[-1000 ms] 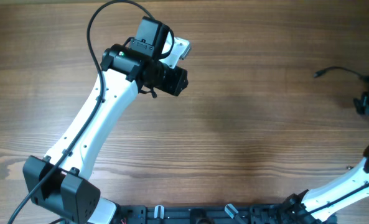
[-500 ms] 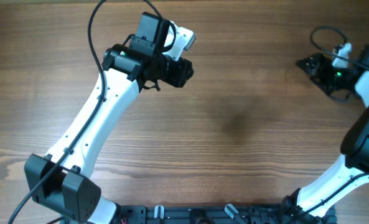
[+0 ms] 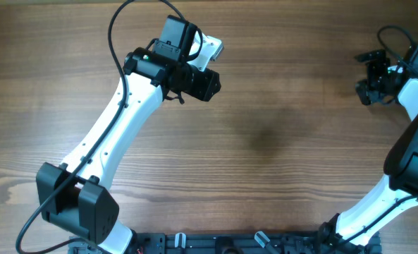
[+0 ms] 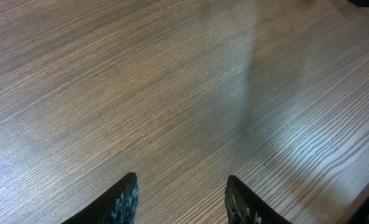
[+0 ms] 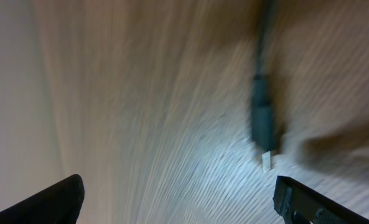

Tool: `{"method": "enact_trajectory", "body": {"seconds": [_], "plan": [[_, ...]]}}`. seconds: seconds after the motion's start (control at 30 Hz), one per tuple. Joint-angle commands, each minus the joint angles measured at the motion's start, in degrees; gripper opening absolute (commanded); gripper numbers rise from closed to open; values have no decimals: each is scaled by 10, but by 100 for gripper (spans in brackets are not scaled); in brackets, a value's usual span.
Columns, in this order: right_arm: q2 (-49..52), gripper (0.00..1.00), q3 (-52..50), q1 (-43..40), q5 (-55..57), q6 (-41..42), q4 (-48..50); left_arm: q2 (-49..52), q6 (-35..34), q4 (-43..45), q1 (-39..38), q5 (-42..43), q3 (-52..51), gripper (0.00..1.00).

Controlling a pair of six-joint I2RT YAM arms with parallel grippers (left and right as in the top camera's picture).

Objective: Untangle cables

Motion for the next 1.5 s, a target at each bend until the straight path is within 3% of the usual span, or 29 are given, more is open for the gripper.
{"method": "enact_trajectory", "body": {"seconds": [0.0,0.17,0.3,0.43,0.57,0.7,0.8,0.87,1.07,1.27,1.47], "plan": [[-6,100,-2,11,105,44,6,3,9,0,-3,10,0,47],[-6,100,-2,11,150,54,29,3,9,0,-3,10,0,47],[-3,86,-2,11,187,56,30,3,9,2,-3,10,0,47],[17,84,-2,11,185,55,47,3,9,10,-3,10,0,47],[40,72,-2,12,185,54,57,3,9,11,-3,10,0,46],[66,75,-2,14,184,54,65,3,9,11,-3,10,0,46],[85,72,-2,16,184,51,68,3,9,11,-3,10,0,46],[101,64,-2,17,184,49,70,3,9,11,-3,10,0,46],[143,4,-2,18,170,4,43,3,9,11,-3,10,0,46],[147,4,-2,16,167,-106,-16,3,9,10,-3,12,0,45],[56,4,-1,-43,153,-113,-52,3,9,3,-3,12,0,45]]}}
